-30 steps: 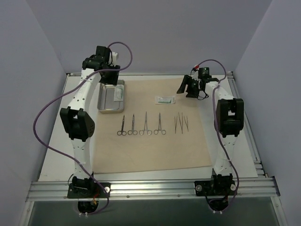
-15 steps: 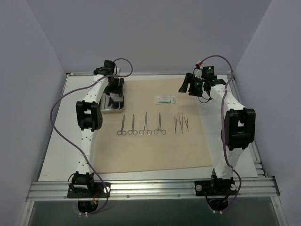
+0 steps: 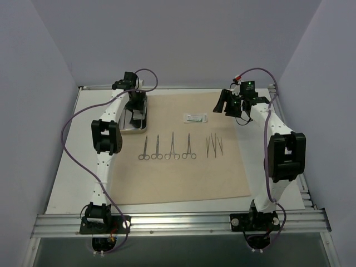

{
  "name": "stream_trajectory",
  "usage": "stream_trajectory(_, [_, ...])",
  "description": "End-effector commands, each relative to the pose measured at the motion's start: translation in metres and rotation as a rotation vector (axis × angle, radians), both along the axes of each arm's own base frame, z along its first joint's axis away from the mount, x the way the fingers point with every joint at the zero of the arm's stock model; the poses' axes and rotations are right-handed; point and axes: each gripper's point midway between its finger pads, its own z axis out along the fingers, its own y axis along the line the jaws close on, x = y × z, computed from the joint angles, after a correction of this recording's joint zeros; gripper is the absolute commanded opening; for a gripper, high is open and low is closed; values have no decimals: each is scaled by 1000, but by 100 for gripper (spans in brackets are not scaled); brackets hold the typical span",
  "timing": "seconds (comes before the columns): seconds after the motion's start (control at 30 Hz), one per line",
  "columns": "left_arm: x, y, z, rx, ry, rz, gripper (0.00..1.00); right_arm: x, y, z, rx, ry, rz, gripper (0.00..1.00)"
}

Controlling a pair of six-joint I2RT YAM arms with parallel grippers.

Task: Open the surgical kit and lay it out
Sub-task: Pick up the medical item from the container, then place the medical item in the surgical kit.

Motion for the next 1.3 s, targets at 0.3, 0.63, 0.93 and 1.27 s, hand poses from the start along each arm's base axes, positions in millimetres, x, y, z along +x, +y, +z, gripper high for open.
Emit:
stream_trajectory(0.3, [-5,8,-3,32,25,18,2,-8,-3,21,-24,-42,2,64])
stream_trajectory(0.63, [-1,32,89,139,-160,-25,2,-3,0,39,-13,-82,11,64])
stream_trajectory(0.93, [-17,22,138,123,-234,-188,2,2,9,63,14,-139,35,63])
stream_trajectory(1.27, [-76,-32,197,-77,-238,-584,2,-21,72,116,78,-350,391,62])
